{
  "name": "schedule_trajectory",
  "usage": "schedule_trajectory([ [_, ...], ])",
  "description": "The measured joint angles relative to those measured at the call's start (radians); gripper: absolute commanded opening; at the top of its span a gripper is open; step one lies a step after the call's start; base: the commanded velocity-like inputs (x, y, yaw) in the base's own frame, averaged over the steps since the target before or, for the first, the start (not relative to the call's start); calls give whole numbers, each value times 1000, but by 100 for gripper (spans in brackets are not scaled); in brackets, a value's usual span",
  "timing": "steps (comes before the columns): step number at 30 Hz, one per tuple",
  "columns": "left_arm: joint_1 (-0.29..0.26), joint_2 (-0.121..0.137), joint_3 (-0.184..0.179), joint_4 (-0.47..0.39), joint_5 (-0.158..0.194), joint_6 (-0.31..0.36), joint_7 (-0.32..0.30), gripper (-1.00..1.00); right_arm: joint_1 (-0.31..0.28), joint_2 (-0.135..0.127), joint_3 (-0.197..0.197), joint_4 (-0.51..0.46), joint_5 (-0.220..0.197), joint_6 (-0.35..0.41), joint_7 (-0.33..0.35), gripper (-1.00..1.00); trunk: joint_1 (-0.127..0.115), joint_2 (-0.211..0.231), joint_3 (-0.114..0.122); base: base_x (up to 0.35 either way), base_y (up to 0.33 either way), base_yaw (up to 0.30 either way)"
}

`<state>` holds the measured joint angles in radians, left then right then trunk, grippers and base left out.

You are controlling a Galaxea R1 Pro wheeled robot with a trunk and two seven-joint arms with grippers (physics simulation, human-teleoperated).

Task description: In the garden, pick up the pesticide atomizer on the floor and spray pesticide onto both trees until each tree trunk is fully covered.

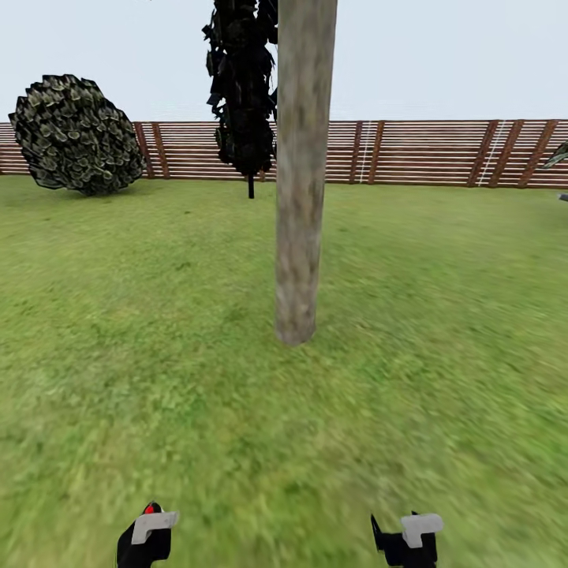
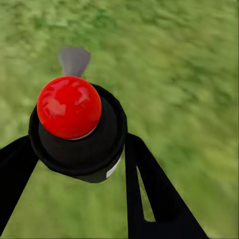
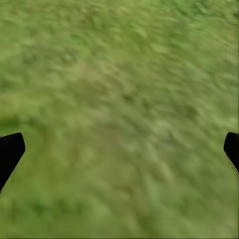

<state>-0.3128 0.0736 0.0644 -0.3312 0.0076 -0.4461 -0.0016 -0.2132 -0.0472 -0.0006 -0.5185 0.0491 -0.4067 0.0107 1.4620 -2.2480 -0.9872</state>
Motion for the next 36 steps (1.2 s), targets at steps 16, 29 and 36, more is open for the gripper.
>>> schedule_trajectory([
  [16, 1, 0, 0, 0, 0, 0, 0, -100, 0, 0, -1, 0, 0, 0, 0, 100, 0, 0, 0, 339, 0, 0],
  [29, 1, 0, 0, 0, -1, 0, 0, -100, 0, 0, 0, 0, 0, 0, 0, 100, 0, 0, 0, 336, 0, 0],
  [36, 1, 0, 0, 0, 0, -1, 0, -100, 0, 0, -1, 0, 0, 0, 0, 100, 0, 0, 0, 171, 0, 0],
])
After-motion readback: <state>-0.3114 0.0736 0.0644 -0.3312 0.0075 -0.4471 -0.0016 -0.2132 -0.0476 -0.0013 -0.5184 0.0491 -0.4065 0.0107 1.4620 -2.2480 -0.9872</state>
